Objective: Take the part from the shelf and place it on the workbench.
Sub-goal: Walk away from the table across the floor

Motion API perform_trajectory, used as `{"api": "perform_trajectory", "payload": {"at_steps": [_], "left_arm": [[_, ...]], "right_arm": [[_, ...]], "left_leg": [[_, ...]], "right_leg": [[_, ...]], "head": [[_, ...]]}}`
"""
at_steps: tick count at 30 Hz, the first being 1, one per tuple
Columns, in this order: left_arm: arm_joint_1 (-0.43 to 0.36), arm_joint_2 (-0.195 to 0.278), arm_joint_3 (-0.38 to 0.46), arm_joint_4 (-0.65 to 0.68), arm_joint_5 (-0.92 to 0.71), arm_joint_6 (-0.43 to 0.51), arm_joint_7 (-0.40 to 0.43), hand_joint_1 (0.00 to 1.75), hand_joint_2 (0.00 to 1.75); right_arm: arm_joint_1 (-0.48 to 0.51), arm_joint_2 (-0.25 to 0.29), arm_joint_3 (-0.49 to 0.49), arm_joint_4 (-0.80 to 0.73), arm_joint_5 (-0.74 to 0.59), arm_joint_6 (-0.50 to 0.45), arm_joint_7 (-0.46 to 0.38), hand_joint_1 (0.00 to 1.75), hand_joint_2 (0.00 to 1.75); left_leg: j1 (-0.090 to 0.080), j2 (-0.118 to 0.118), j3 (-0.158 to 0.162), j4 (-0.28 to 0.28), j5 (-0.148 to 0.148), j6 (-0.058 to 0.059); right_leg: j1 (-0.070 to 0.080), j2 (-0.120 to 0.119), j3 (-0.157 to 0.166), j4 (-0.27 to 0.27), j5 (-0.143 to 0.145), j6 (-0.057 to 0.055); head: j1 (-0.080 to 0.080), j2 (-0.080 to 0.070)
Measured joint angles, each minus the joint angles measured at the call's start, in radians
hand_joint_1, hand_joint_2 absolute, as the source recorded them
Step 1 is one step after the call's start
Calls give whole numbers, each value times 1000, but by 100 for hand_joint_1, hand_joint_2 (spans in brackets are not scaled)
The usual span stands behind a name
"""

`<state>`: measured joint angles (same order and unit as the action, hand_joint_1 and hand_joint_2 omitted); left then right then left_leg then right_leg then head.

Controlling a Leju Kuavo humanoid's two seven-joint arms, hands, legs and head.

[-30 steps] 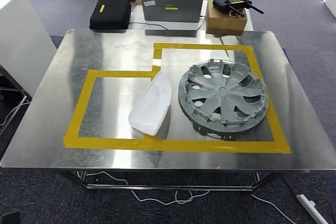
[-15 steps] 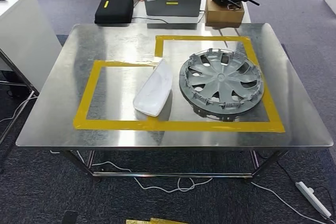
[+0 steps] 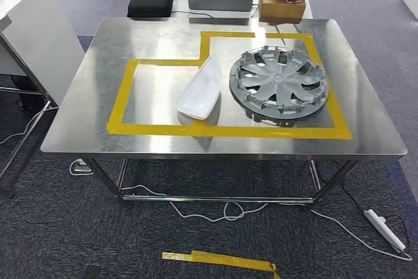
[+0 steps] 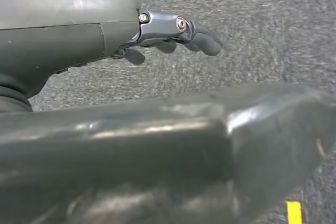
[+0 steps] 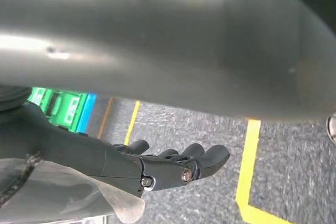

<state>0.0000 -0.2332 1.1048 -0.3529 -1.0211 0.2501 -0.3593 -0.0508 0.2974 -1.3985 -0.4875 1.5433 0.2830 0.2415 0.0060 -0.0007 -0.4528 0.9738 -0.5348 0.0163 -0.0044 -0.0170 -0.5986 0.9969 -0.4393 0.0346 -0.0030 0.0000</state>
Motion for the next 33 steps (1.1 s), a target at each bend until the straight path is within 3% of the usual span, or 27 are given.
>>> {"api": "perform_trajectory", "payload": {"at_steps": [1, 2, 4, 5, 6, 7, 9, 10, 12, 13, 15, 16, 18, 19, 20, 21, 22, 23, 25, 27, 28, 30, 31, 33], "left_arm": [[0, 0, 0, 2, -2, -1, 0, 0, 0], [-1, 1, 0, 3, -4, -2, 0, 0, 0], [-2, 2, 0, 6, -8, -5, -1, 0, 0], [-2, 2, 0, 7, -10, -6, -1, 0, 0], [-2, 2, 0, 9, -12, -7, -1, 0, 0], [-2, 2, 0, 11, -14, -7, -2, 0, 0], [-5, 1, 0, 13, -16, -7, -2, 0, 0], [-8, 0, 0, 13, -16, -7, -3, 0, 0], [-14, -2, 1, 15, -17, -6, -4, 0, 0], [-15, -2, 1, 15, -18, -6, -4, 0, 0], [-10, 2, 3, 17, -19, -6, -5, 0, 0], [-7, 3, 4, 18, -19, -6, -5, 0, 0], [-4, 4, 6, 20, -20, -6, -5, 0, 0], [-4, 4, 6, 20, -21, -6, -6, 0, 0], [-5, 4, 6, 20, -22, -6, -7, 0, 0], [-6, 5, 6, 21, -22, -6, -7, 0, 0], [-5, 5, 6, 21, -23, -6, -8, 0, 0], [-4, 5, 7, 22, -23, -6, -8, 0, 0], [-5, 5, 7, 22, -23, -6, -8, 0, 0], [-10, 5, 7, 22, -23, -6, -9, 0, 0], [-11, 5, 7, 23, -24, -6, -10, 0, 0], [-7, 6, 8, 24, -24, -6, -11, 0, 0], [-5, 6, 8, 24, -23, -6, -11, 0, 0], [-6, 6, 10, 25, -23, -6, -11, 0, 0]], "right_arm": [[1, 0, 0, 0, 3, 0, 0, 0, 0], [1, 0, 0, 0, 5, -1, 0, 0, 0], [1, -1, 0, 0, 9, -2, 1, 0, 0], [1, -1, 0, 0, 10, -3, 2, 0, 0], [0, -1, 0, 0, 10, -3, 2, 0, 0], [0, -2, 0, 0, 11, -4, 2, 0, 0], [-1, -3, 0, 0, 13, -4, 2, 0, 0], [-1, -3, 0, 0, 14, -4, 2, 0, 0], [-4, -4, 0, -1, 19, -4, 2, 0, 0], [-4, -4, 0, -2, 21, -4, -1, 0, 0], [-3, -3, 0, -1, 23, -3, -6, 0, 0], [-2, -2, 0, -2, 23, -3, -8, 0, 0], [1, -1, 0, -2, 23, -3, -9, 0, 0], [2, -1, 0, -2, 23, -3, -8, 0, 0], [3, -1, 0, -2, 23, -3, -8, 0, 0], [3, -1, 0, -2, 24, -3, -8, 0, 0], [2, -1, 0, -2, 24, -3, -8, 0, 0], [1, -1, 0, -2, 24, -3, -8, 0, 0], [-2, -1, 0, -3, 24, -3, -8, 0, 0], [-4, -1, 0, -3, 24, -3, -9, 0, 0], [-5, -1, 0, -4, 24, -3, -9, 0, 0], [-7, -1, 0, -4, 24, -2, -9, 0, 0], [-7, -1, 0, -4, 24, -2, -9, 0, 0], [-3, -1, 0, -4, 24, -2, -9, 0, 0]], "left_leg": [[1, 2, -11, -2, 11, 10], [1, 3, -26, -3, 24, 17], [-2, 0, -58, -2, 49, 24], [-5, -3, -77, -1, 63, 24], [-7, -7, -96, 1, 78, 23], [-10, -12, -115, 3, 92, 22], [-13, -27, -148, 7, 118, 18], [-16, -35, -161, 10, 131, 15], [-21, -53, -178, 13, 158, 9], [-23, -62, -184, 12, 171, 4], [-21, -76, -195, 12, 185, -6], [-20, -70, -202, 26, 164, -11], [-15, -37, -227, 117, 59, -22], [-11, -22, -239, 189, 1, -29], [-7, -14, -248, 261, -37, -35], [-2, -9, -247, 312, -46, -41], [3, -6, -233, 335, -33, -45], [7, -3, -204, 322, -5, -49], [13, 25, -101, 208, 28, -53], [9, 57, -10, 72, 2, -43], [5, 63, 8, 34, -12, -33], [1, 54, -2, 14, -7, -10], [0, 47, -13, 11, 4, 2], [0, 31, -42, 7, 30, 19]], "right_leg": [[-2, 4, -9, 18, -28, 5], [-4, 8, -23, 55, -75, 9], [-4, 12, -51, 175, -183, 13], [-4, 13, -58, 234, -209, 13], [-4, 14, -53, 271, -207, 12], [-3, 15, -33, 277, -180, 8], [1, 35, 56, 192, -122, -7], [5, 55, 124, 109, -116, -16], [8, 86, 223, -38, -145, -28], [10, 87, 244, -75, -155, -31], [8, 65, 230, -82, -146, -37], [7, 51, 221, -82, -136, -44], [6, 19, 195, -79, -115, -55], [6, 4, 180, -76, -104, -58], [7, -13, 163, -71, -95, -56], [7, -29, 146, -63, -88, -54], [7, -44, 127, -54, -82, -52], [6, -58, 109, -43, -78, -49], [7, -80, 82, -19, -72, -42], [9, -97, 67, 2, -64, -31], [9, -105, 62, 6, -57, -24], [4, -111, 55, 8, -46, -9], [1, -91, 49, 16, -60, -2], [-3, -28, 23, 83, -138, 8]], "head": [[1, 0], [3, 0], [6, 0], [6, 0], [7, 0], [7, 0], [7, 0], [7, 0], [6, 0], [6, 0], [6, 0], [4, 0], [-3, 0], [-6, 0], [-7, 0], [-6, 0], [-6, 0], [-6, 0], [-7, 0], [-8, 0], [-8, 0], [-8, 0], [-8, 0], [-7, 0]]}}
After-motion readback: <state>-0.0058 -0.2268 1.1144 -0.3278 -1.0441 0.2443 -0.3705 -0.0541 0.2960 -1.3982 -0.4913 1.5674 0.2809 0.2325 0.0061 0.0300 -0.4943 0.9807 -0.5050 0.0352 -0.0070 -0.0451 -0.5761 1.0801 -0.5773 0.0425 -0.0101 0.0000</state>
